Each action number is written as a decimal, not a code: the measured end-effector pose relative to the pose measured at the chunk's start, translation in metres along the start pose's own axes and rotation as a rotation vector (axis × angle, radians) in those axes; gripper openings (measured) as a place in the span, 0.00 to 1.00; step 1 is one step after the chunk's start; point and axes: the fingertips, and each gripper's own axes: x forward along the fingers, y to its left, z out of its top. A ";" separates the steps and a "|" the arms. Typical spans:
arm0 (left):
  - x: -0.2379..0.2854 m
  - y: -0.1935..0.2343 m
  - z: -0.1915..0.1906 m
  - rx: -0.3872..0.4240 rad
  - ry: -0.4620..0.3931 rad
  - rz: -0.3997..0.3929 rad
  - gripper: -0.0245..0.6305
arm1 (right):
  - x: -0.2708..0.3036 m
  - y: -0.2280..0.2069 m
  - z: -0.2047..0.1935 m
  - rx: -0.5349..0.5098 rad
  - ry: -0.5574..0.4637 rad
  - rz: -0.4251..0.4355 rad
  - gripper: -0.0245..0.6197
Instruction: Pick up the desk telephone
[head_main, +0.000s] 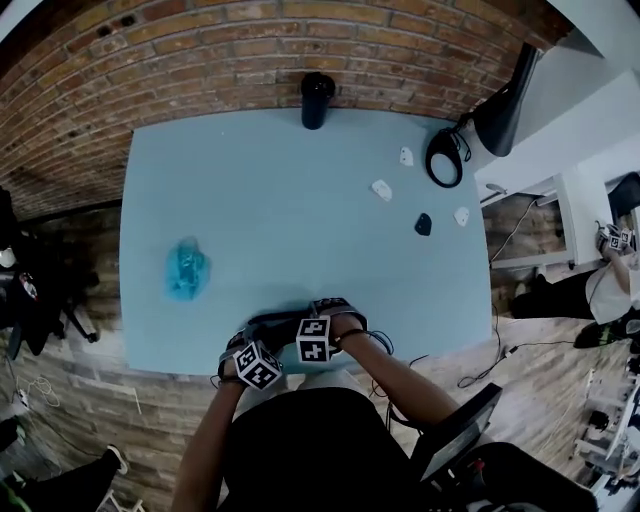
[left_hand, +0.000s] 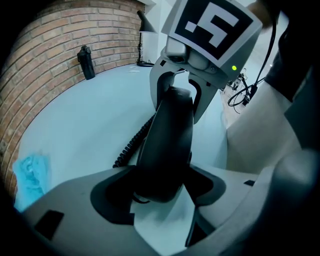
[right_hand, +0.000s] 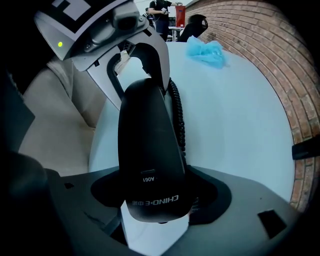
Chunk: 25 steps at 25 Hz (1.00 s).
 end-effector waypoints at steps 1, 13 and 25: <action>-0.001 0.000 0.001 -0.002 -0.006 -0.002 0.52 | 0.000 0.000 0.000 0.005 -0.001 0.001 0.55; -0.003 0.001 0.001 0.022 -0.093 -0.002 0.51 | -0.002 0.000 0.003 0.002 -0.067 0.006 0.53; -0.006 0.002 -0.002 0.041 -0.110 -0.036 0.50 | -0.004 0.002 0.008 0.026 -0.141 -0.011 0.52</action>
